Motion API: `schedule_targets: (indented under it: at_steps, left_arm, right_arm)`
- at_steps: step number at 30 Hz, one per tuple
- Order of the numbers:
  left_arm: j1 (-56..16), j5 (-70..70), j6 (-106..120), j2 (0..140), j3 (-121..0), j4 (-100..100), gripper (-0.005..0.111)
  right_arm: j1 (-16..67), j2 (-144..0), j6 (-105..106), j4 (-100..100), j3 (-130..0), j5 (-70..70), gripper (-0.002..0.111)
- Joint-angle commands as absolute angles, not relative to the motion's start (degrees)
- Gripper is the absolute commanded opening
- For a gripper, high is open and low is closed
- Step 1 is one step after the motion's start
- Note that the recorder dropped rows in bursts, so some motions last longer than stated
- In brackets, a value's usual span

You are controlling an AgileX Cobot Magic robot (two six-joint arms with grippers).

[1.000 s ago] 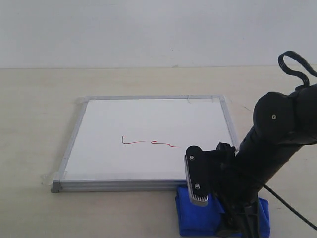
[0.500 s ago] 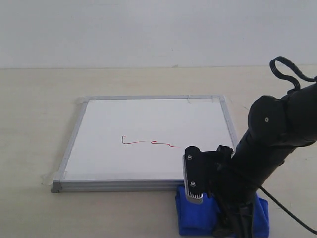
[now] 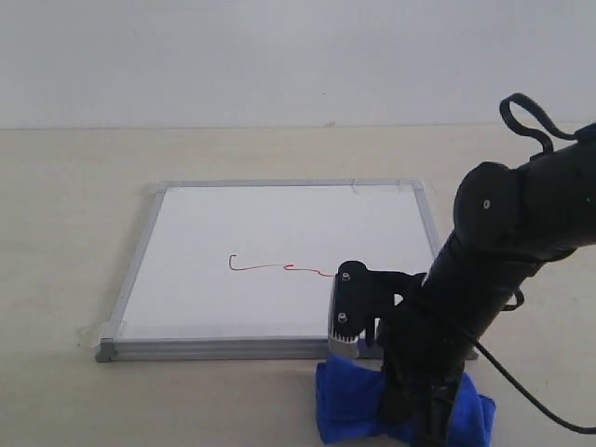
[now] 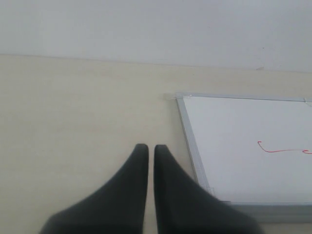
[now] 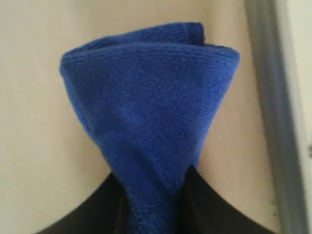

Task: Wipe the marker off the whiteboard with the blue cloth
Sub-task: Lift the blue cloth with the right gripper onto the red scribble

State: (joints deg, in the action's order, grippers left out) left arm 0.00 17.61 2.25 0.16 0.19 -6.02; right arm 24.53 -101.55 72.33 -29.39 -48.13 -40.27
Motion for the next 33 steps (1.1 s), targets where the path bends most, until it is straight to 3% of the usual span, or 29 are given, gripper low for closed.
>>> schedule_targets:
  at_steps: [1, 5, 8, 10, 14, 28, 33]
  left_arm:
    - [0.0, 17.2, 2.61, 0.0, 0.0, -6.57, 0.004]
    - [0.0, 17.2, 2.61, 0.0, 0.0, -6.57, 0.004]
    - [0.0, 17.2, 2.61, 0.0, 0.0, -6.57, 0.004]
    - [0.0, 17.2, 2.61, 0.0, 0.0, -6.57, 0.004]
    - [0.0, 17.2, 2.61, 0.0, 0.0, -6.57, 0.004]
    - [0.0, 17.2, 2.61, 0.0, 0.0, -6.57, 0.004]
    - [0.0, 17.2, 2.61, 0.0, 0.0, -6.57, 0.004]
  right_arm:
    - [24.6, -98.15, 65.5, -35.8, -55.58, -49.47, 0.0]
    - [24.6, -92.63, 59.52, -35.19, -63.07, -44.02, 0.0]
    - [24.6, -92.83, 43.4, -27.64, -66.69, -28.6, 0.0]
    - [24.49, -95.84, 29.11, -14.72, -67.12, -23.71, 0.0]
    - [24.49, -106.05, -1.56, 16.2, -71.39, -30.05, 0.0]
    - [24.6, -117.89, -4.23, 12.01, -72.69, -28.07, 0.0]
    - [29.8, -118.48, 9.35, -1.13, -72.69, -29.77, 0.0]
